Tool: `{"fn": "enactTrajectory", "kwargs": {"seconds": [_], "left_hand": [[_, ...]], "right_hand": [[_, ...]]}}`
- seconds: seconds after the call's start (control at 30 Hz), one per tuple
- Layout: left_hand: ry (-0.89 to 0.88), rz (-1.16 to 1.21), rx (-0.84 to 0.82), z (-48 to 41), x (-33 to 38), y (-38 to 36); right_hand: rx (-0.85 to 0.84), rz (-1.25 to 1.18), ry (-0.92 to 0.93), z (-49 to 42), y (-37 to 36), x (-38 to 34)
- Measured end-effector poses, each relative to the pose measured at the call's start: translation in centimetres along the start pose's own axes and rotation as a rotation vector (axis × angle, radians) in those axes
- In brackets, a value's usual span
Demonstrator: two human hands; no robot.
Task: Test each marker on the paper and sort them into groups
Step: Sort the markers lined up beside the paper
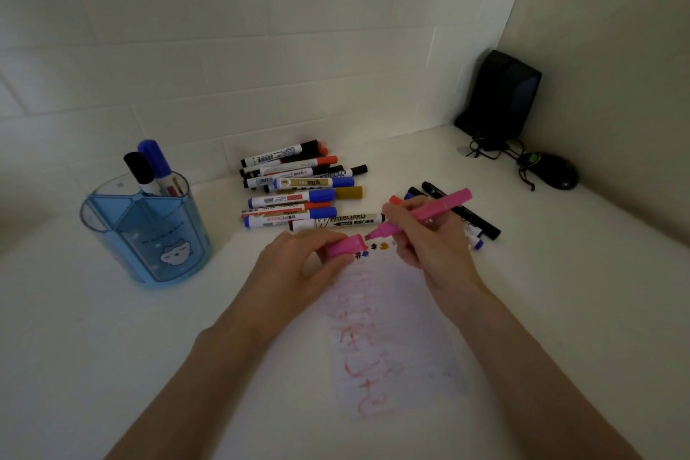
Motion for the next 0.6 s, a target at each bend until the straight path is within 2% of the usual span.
{"fn": "enactTrajectory", "kwargs": {"seconds": [0.23, 0.37, 0.47, 0.6], "left_hand": [[-0.02, 0.04, 0.09, -0.1, 0.3, 0.5], [0.047, 0.099, 0.053, 0.1, -0.3, 0.2], [0.017, 0.11, 0.084, 0.2, 0.0, 0.3], [-0.044, 0.135, 0.149, 0.5, 0.6, 0.6]], "right_hand": [[-0.162, 0.243, 0.123, 1.8, -1.6, -1.0], [-0.09, 0.122, -0.035, 1.4, -0.7, -1.0], [-0.015, 0.163, -0.047, 1.8, -0.7, -0.2], [-0.029, 0.151, 0.008, 2.4, -1.6, 0.5]]}}
Point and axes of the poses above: each hand's wrist, its own z-axis away from the middle knuckle, its own y-axis out of the back of the hand, x = y × z, the point moved 5 cm from there along -z, towards the middle knuckle, and after that the axes turned 7 degrees about x, right-handed, at the moved point
